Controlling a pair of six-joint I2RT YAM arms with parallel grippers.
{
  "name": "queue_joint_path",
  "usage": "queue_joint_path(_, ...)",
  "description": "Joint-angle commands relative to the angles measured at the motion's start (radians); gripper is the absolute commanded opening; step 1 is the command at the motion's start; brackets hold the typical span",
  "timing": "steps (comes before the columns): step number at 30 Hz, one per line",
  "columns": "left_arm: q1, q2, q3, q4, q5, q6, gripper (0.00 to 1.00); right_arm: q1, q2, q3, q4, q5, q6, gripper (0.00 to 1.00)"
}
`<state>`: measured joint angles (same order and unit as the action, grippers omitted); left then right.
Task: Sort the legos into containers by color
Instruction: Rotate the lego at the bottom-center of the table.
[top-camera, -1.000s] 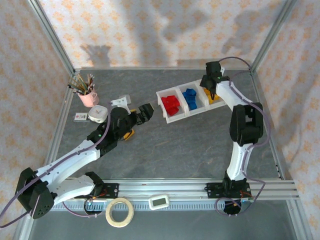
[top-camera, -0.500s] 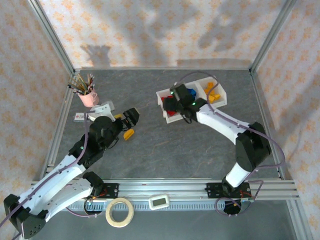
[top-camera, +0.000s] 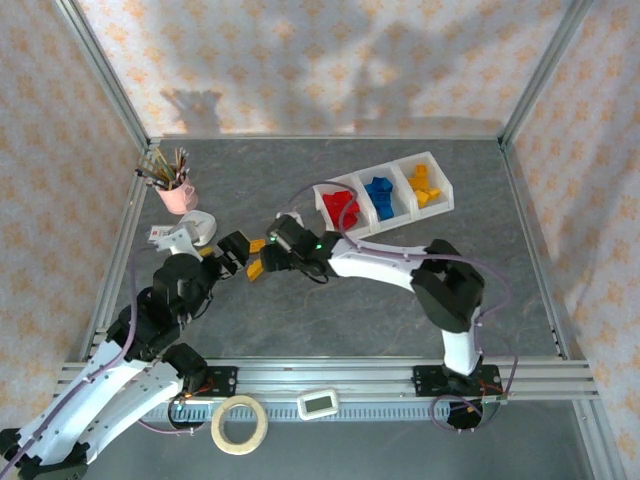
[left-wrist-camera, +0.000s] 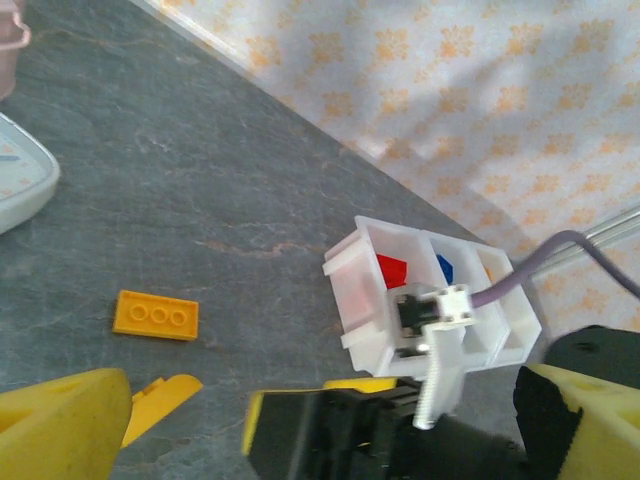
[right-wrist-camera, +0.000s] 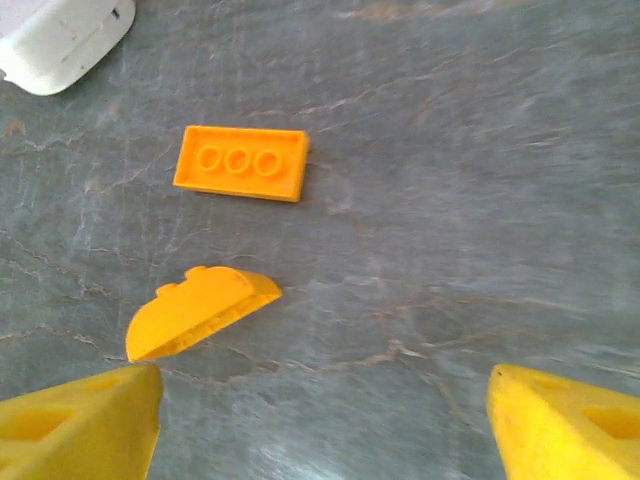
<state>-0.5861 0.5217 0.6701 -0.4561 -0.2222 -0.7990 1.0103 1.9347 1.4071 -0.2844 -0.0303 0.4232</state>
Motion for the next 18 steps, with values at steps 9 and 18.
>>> queue_joint_path(9,0.009,-0.06,-0.007,-0.111,-0.081,-0.037,0.99,0.05,0.25,0.251,-0.036,0.112,0.135,0.9)
queue_joint_path(18,0.009,-0.093,-0.015,-0.129,-0.105,-0.048,0.99,0.056,0.367,0.364,-0.125,0.169,0.149,0.9)
